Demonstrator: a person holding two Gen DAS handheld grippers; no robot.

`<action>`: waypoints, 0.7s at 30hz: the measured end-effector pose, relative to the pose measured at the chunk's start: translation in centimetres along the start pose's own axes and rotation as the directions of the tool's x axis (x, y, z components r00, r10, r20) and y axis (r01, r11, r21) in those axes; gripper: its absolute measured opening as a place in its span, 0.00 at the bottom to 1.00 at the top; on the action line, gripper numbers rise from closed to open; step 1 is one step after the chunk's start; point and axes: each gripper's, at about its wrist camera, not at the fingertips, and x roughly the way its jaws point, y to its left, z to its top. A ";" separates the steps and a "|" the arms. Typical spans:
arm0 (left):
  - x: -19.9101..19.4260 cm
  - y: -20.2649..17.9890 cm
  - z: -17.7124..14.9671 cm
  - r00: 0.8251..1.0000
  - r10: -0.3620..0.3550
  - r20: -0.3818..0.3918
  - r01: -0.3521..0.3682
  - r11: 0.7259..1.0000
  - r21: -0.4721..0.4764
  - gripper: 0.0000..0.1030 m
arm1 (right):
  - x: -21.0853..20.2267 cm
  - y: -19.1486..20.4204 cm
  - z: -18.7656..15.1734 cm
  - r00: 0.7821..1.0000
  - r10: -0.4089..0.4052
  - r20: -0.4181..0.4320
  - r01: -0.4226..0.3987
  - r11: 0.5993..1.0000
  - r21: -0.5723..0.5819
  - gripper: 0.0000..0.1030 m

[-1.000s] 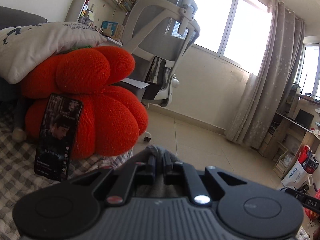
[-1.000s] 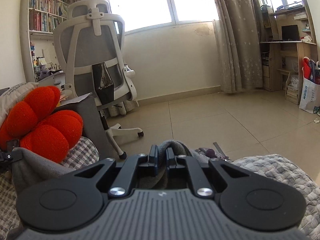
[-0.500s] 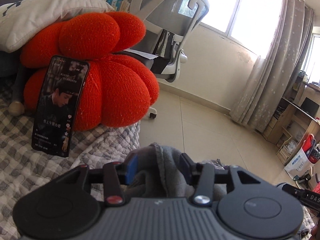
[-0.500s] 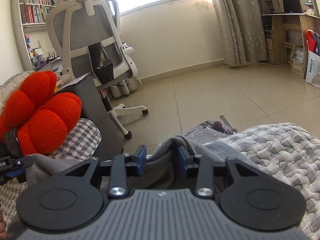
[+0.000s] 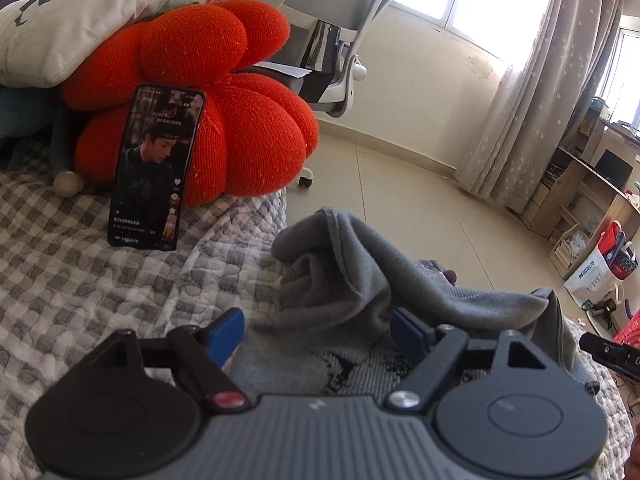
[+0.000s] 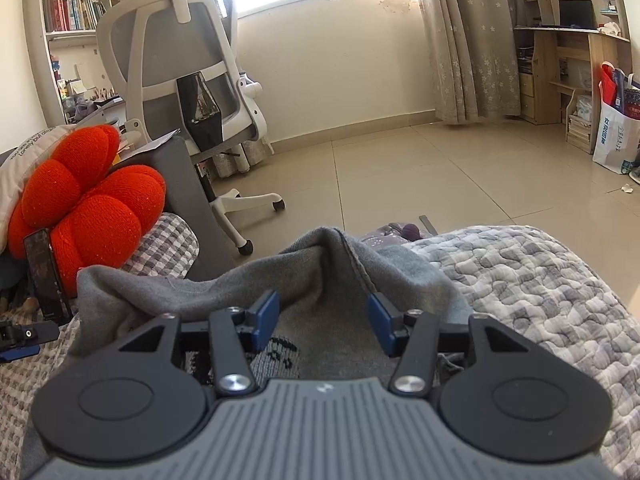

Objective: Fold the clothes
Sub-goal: 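Lower the sweatshirt onto the bed and open both grippers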

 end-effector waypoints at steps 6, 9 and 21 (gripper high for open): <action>-1.9 1.2 -2.2 0.997 -0.002 -0.077 0.000 1.000 -0.023 0.80 | -1.9 -0.6 -1.8 0.999 -0.025 -0.038 0.026 1.000 0.008 0.53; -2.8 1.5 -3.6 0.995 0.000 -0.099 -0.001 1.000 -0.011 0.80 | -3.0 -0.8 -2.8 0.998 -0.032 -0.054 0.032 0.999 -0.002 0.53; -7.4 3.1 -9.4 0.986 -0.001 -0.168 0.007 0.999 0.039 0.80 | -6.7 -2.1 -8.1 0.990 -0.017 -0.142 0.023 0.999 0.036 0.53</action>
